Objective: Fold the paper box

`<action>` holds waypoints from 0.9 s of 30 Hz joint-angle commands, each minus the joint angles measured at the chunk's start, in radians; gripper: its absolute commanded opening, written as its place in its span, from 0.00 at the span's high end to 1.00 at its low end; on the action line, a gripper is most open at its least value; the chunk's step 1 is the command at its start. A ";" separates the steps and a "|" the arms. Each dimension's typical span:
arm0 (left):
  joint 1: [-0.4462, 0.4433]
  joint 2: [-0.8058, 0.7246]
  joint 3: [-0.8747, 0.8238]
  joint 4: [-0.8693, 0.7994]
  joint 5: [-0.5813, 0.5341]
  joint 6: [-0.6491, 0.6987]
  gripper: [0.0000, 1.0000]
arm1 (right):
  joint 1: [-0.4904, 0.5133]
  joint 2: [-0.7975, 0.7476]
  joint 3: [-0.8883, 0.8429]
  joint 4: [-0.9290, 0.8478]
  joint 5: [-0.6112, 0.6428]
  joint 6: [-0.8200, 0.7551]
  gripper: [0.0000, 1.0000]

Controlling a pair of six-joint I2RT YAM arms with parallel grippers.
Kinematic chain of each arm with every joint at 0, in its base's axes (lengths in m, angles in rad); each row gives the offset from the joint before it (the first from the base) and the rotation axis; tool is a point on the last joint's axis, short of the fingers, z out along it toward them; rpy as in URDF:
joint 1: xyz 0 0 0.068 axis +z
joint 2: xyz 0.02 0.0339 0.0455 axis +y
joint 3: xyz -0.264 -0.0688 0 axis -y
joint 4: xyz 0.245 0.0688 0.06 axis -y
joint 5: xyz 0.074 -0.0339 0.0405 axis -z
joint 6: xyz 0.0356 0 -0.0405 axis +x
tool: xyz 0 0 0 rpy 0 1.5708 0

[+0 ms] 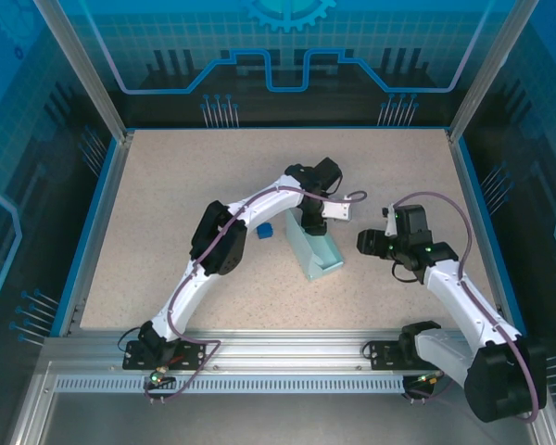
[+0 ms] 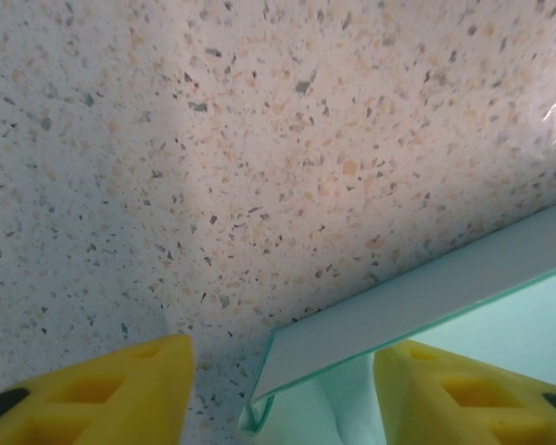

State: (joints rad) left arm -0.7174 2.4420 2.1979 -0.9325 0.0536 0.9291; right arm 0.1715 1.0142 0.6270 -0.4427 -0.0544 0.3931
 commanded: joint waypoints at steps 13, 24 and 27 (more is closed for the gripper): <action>0.089 -0.353 -0.153 0.255 0.185 -0.412 0.27 | 0.173 0.316 0.025 0.180 -0.199 0.050 0.31; 0.369 -0.907 -0.947 0.662 0.066 -1.211 0.28 | 0.315 0.378 -0.005 0.284 -0.298 0.154 0.44; 0.394 -0.996 -1.116 0.708 0.056 -1.278 0.28 | 0.368 0.365 -0.019 0.301 -0.312 0.180 0.41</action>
State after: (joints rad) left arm -0.3164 1.4837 1.1862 -0.3241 0.1104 -0.1448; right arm 0.5022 1.4033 0.6270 -0.1757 -0.3222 0.5293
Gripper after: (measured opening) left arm 0.722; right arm 0.586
